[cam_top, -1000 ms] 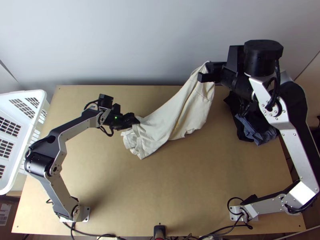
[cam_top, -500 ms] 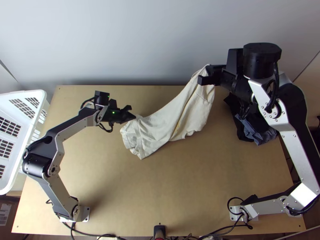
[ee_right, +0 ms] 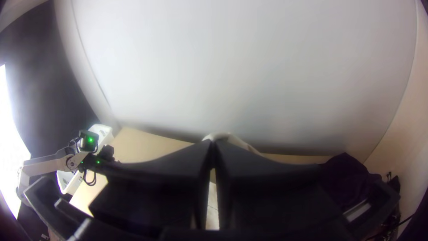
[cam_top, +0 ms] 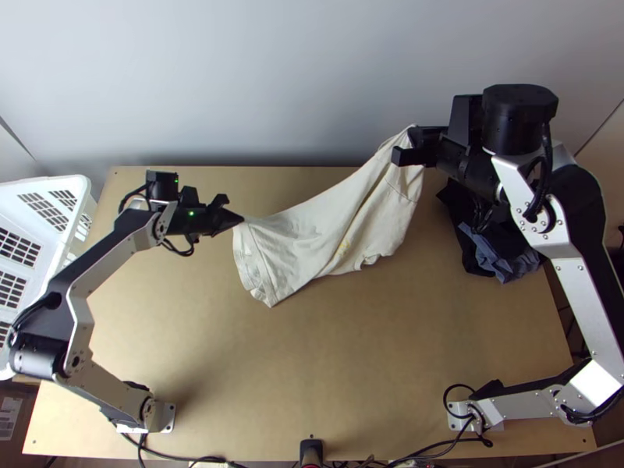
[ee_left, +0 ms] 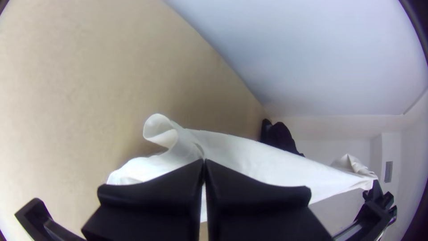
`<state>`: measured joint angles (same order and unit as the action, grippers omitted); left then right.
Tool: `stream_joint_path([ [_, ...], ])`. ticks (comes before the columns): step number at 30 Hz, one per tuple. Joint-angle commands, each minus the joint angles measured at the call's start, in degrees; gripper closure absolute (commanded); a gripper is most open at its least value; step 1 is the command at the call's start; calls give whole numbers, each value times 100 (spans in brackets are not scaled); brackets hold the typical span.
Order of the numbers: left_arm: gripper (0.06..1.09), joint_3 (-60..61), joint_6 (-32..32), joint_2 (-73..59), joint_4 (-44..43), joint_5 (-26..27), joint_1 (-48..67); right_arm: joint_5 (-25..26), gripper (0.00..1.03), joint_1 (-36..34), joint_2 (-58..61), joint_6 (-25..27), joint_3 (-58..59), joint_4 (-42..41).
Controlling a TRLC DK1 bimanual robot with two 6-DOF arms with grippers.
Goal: Fold the t-shirt
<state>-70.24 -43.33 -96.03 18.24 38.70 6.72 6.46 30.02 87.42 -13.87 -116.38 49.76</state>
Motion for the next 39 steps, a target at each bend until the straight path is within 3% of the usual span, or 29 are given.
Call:
stream_joint_path([
  [1,96,467,70,506,110,358,93,-13,100,-14,-14,-28,1,-1],
  [7,93,397,-88,603,154,525,268,-13,100,-14,-58,-28,1,-1],
  [11,57,555,-26,656,154,797,462,-13,100,-40,-164,-19,80,-1],
  [13,55,731,18,664,136,929,620,-13,100,-75,-190,-19,133,-1],
  [16,42,1021,176,805,110,1105,840,-13,100,-75,-216,-19,142,-1],
  [23,42,1364,360,735,-136,824,945,-13,100,-84,-234,-11,159,-1],
  [33,42,1056,1064,489,-154,349,-206,-13,100,-67,-225,-11,150,-10],
  [36,42,1047,1318,225,-145,15,-285,-22,100,-58,-199,-11,142,-36],
  [39,42,1047,1345,93,-128,-3,-268,-13,100,-49,-181,-2,124,-80],
])
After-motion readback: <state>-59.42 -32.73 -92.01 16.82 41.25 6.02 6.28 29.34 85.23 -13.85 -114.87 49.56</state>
